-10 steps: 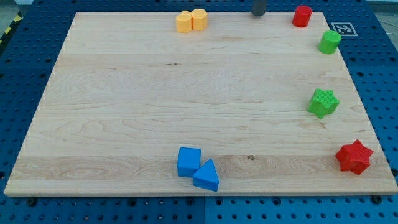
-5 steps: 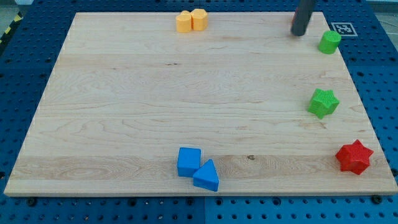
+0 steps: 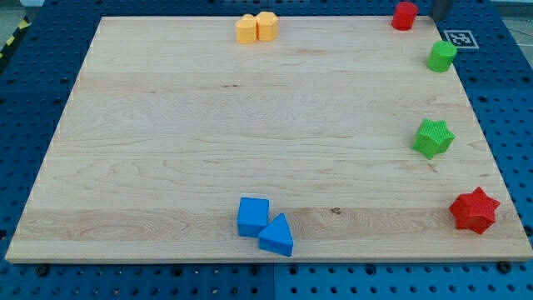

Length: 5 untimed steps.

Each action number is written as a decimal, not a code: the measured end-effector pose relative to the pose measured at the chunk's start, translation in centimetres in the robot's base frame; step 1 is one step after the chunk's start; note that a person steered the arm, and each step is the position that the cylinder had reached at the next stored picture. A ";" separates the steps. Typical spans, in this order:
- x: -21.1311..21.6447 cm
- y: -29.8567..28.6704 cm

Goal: Move the red circle parallel to the right of the yellow hexagon

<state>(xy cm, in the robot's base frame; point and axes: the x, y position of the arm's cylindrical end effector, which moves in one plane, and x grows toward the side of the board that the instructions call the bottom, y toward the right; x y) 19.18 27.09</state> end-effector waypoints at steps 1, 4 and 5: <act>-0.1 -3.4; 0.0 -15.7; 0.1 -19.4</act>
